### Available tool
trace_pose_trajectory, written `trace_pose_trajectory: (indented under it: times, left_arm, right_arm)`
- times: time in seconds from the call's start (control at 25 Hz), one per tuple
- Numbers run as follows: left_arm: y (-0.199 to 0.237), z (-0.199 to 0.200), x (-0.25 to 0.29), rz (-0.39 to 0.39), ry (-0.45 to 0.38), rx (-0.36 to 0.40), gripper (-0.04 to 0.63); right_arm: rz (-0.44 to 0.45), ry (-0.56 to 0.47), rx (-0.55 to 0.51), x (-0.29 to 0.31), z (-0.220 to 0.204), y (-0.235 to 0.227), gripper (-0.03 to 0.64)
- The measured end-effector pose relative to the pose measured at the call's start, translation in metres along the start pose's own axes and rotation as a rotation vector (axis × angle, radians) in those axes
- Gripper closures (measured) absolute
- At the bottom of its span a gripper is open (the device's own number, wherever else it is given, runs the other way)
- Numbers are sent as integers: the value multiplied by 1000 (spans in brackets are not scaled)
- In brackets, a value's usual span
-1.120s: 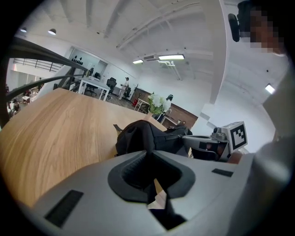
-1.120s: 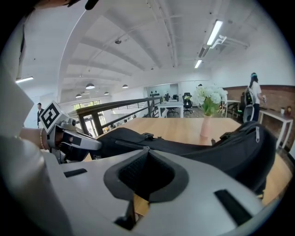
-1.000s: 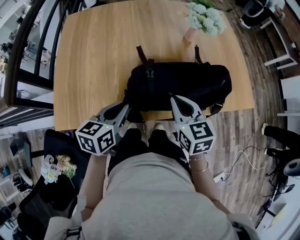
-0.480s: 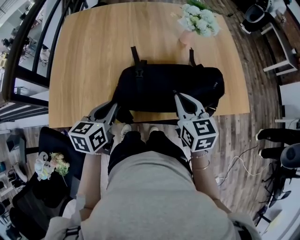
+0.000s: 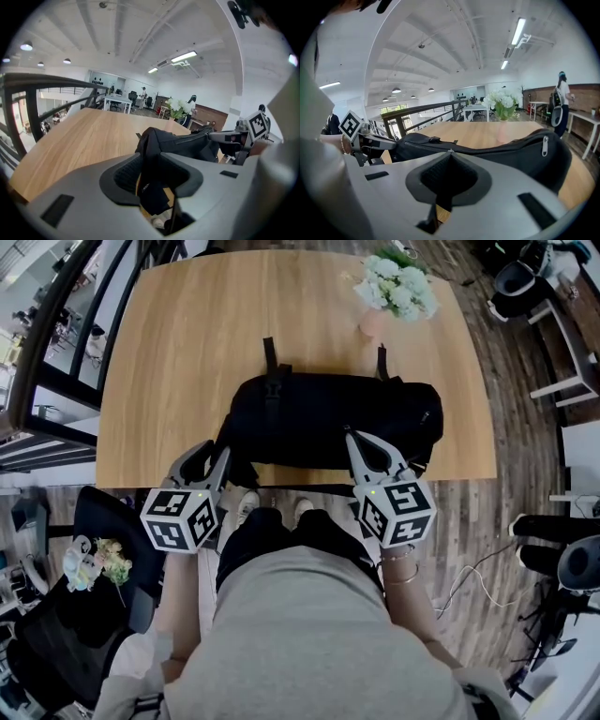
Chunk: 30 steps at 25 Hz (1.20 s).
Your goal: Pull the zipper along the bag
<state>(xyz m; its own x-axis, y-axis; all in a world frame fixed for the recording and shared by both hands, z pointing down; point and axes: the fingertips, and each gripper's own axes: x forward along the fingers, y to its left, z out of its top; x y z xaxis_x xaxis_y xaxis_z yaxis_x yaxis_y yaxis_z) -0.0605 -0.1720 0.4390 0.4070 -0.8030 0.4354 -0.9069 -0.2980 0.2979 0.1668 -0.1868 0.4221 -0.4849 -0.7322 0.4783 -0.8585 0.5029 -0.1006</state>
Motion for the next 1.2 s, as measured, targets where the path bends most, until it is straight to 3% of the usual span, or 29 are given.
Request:
trace_pose_trajectory:
  times: [0.12, 0.32, 0.48, 0.88, 1.2]
  left_arm:
    - [-5, 14, -4, 27, -28, 78, 448]
    - [-33, 40, 2, -4, -51, 233, 431]
    - [-71, 54, 20, -79, -45, 353, 431]
    - [-162, 44, 59, -338, 11, 528, 431]
    - [-194, 23, 84, -381, 85, 793, 433]
  right_arm:
    - [15, -6, 1, 0, 1, 1, 606]
    - [29, -23, -4, 0, 3, 1, 607]
    - [36, -35, -7, 0, 7, -2, 607]
    - [51, -58, -10, -2, 17, -3, 607]
    - [73, -53, -33, -5, 20, -3, 607]
